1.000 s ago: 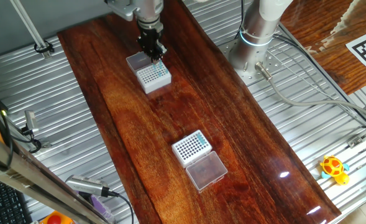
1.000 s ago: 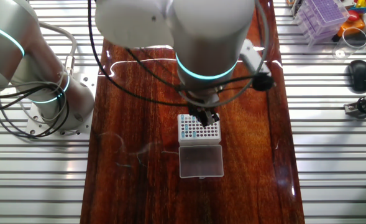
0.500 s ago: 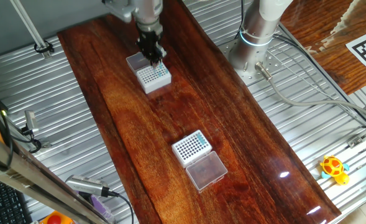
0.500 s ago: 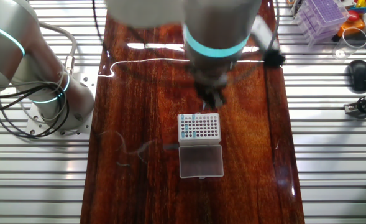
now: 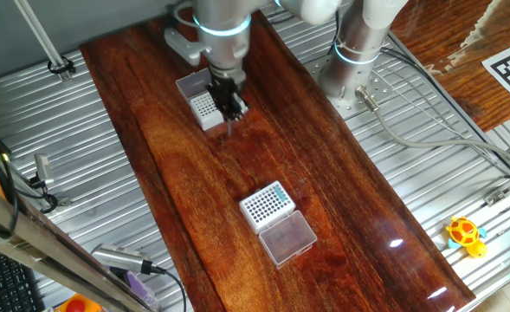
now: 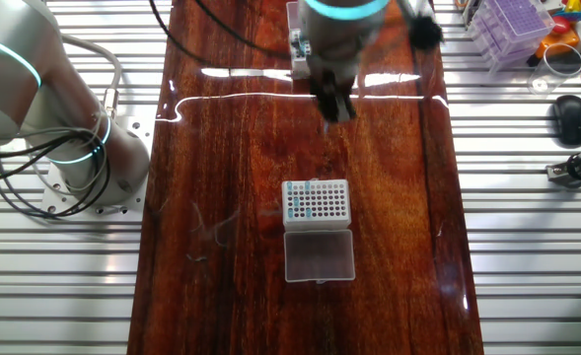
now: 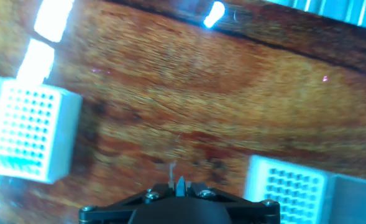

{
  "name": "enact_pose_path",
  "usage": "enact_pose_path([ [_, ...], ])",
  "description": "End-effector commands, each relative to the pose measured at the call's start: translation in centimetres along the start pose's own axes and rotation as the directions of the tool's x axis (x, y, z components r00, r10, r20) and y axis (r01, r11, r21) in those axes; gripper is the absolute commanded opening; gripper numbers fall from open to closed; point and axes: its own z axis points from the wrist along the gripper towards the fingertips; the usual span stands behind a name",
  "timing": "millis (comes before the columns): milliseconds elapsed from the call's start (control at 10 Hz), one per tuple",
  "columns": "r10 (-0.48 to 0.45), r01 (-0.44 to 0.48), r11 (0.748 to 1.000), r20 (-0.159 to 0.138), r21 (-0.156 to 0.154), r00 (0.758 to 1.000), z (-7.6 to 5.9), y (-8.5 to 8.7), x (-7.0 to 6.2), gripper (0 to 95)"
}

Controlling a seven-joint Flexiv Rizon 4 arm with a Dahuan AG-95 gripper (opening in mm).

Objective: Transfer all medium pipette tips from one holder to another

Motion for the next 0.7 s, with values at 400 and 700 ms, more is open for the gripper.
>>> enact_pose_path([
  [400,-0.304,0.303,0.953,-0.016,-0.028,0.953,0.1,0.2,-0.1,0.0],
  [700,-0.236,0.235,0.972,-0.003,-0.026,0.972,1.2,5.2,0.1,0.0],
])
